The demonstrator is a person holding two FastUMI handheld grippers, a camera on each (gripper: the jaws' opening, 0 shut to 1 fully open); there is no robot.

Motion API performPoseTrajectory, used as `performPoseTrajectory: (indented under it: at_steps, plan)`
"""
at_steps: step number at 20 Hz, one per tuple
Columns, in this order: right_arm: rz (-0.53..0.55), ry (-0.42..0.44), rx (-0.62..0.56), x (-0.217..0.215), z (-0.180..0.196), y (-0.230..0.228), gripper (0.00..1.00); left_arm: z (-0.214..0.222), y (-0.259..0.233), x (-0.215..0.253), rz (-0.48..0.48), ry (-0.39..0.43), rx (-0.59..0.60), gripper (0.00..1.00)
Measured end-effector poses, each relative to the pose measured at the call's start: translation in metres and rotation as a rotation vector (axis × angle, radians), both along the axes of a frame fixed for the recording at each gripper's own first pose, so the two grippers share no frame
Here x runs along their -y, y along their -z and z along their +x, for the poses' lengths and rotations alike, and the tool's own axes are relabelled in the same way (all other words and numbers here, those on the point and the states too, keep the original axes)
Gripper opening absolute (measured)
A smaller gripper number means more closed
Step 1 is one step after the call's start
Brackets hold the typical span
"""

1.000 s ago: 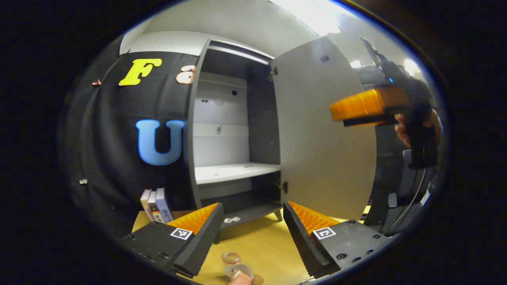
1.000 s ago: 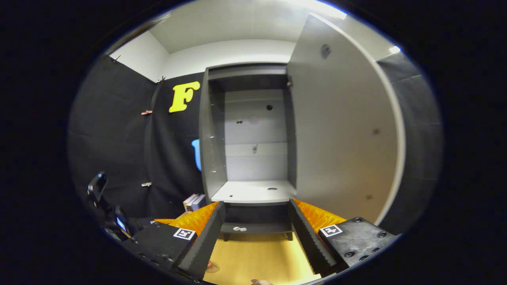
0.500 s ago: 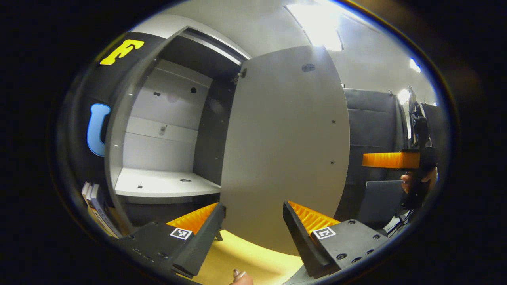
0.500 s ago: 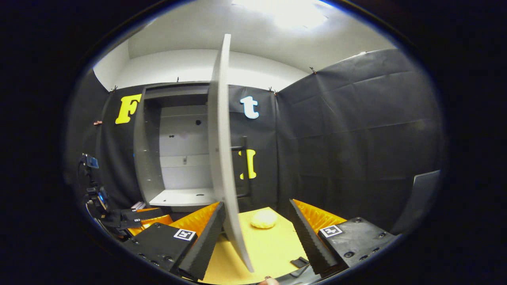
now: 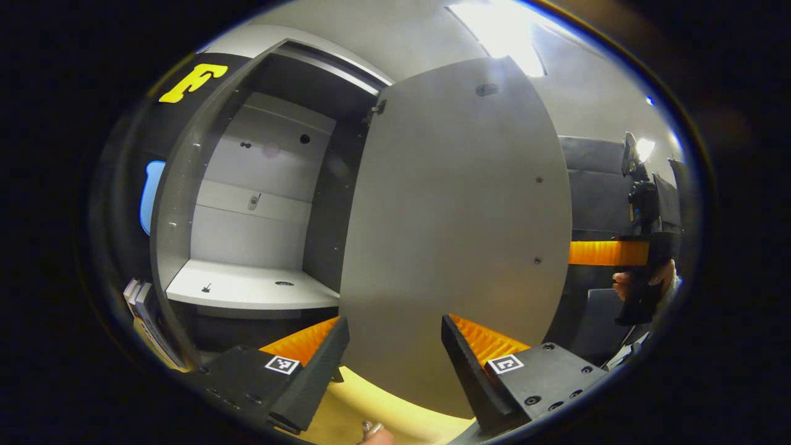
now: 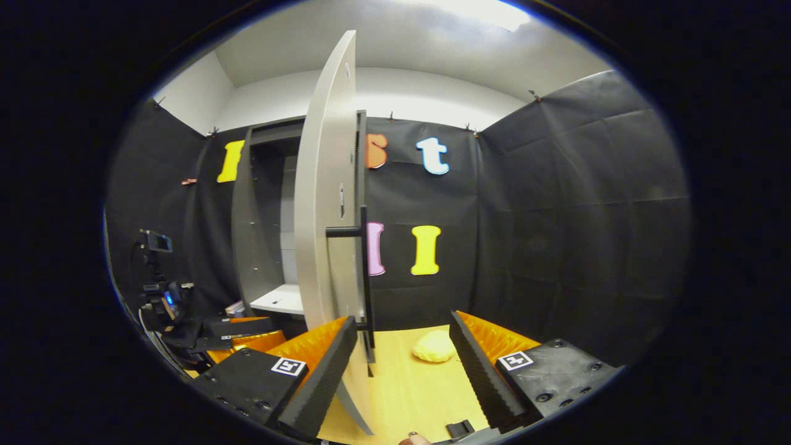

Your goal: Open the cabinet door with the right hand, grasp the bottle in the cabinet with the left hand and place it on the coaster, then close the cabinet door with the right hand.

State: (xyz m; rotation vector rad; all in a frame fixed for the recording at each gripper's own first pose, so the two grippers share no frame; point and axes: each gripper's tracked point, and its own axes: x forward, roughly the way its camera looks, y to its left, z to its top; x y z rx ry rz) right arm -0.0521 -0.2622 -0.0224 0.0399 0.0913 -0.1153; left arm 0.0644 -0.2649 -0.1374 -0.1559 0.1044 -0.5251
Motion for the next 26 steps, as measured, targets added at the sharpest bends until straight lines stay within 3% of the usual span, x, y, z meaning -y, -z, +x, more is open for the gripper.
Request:
performPoseTrajectory:
  at_steps: [3, 5, 9, 18, 22, 26]
  plan:
    - [0.036, -0.059, -0.012, -0.021, 0.003, 0.003, 0.97, -0.001, 0.004, -0.013, 0.015, -0.031, -0.013, 0.95]
    - [0.057, -0.123, -0.02, -0.051, 0.004, 0.005, 1.0, -0.005, 0.008, -0.023, 0.029, -0.046, -0.026, 0.95]
    - [0.101, -0.257, -0.039, -0.12, 0.023, 0.013, 0.97, -0.022, 0.007, -0.058, 0.045, -0.09, -0.039, 0.95]
    - [0.169, -0.483, -0.043, -0.253, 0.082, 0.027, 0.98, -0.063, -0.009, -0.198, 0.086, -0.34, -0.036, 0.95]
    - [0.117, -0.478, -0.019, -0.247, 0.084, 0.028, 0.98, -0.072, -0.022, -0.227, 0.072, -0.42, -0.031, 0.95]
    - [0.104, -0.439, -0.002, -0.22, 0.097, 0.039, 0.98, -0.069, -0.037, -0.22, 0.091, -0.479, 0.004, 0.92]
